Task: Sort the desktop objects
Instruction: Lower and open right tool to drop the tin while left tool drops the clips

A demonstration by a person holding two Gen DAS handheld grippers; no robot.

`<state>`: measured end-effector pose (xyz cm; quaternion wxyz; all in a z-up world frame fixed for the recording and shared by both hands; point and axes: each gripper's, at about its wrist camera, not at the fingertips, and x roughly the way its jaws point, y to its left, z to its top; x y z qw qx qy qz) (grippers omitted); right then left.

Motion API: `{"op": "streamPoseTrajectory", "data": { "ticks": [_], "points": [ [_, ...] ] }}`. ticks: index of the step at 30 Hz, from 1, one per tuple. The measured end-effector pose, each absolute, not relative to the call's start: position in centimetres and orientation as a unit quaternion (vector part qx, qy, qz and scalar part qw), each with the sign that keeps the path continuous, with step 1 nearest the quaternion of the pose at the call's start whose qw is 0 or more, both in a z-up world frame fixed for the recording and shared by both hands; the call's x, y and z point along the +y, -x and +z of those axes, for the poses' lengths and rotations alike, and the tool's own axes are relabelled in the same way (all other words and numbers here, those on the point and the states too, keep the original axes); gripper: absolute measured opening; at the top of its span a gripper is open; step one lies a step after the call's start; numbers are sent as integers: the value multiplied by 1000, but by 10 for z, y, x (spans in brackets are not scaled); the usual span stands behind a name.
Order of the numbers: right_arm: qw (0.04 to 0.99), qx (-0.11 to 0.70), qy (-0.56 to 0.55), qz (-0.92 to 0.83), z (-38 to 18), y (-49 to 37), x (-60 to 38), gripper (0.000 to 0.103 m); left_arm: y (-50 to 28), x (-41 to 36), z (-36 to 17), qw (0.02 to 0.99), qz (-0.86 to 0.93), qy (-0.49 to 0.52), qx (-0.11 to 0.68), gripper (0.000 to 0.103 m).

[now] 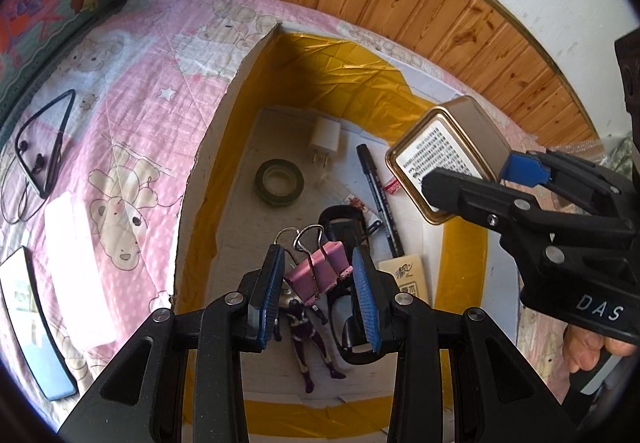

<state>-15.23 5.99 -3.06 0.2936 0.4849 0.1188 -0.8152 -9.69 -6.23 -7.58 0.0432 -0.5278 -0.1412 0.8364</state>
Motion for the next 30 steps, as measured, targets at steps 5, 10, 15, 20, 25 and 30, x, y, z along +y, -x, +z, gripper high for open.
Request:
{"op": "streamPoseTrajectory", "data": {
  "ticks": [5,10,15,20,25,30],
  "points": [
    [292,130,-492,-810,-36,170,45,52,101,-60,-80,42,834,534,-134,36],
    [287,149,-497,-806,-44,186,31,52,105,-62,-83,43,829,540,-139,36],
    [283,163,-500,-802,-50,200,19,52,111,-62,-86,52,822,547,-151,36],
    [280,171,-506,-798,-57,215,8,52,115,-60,-87,59,821,550,-145,36],
    [274,184,-511,-794,-69,227,-4,52,121,-61,-89,57,819,552,-144,36],
    [269,194,-517,-789,-82,237,-15,52,124,-67,-90,58,815,553,-163,38]
  ]
}}
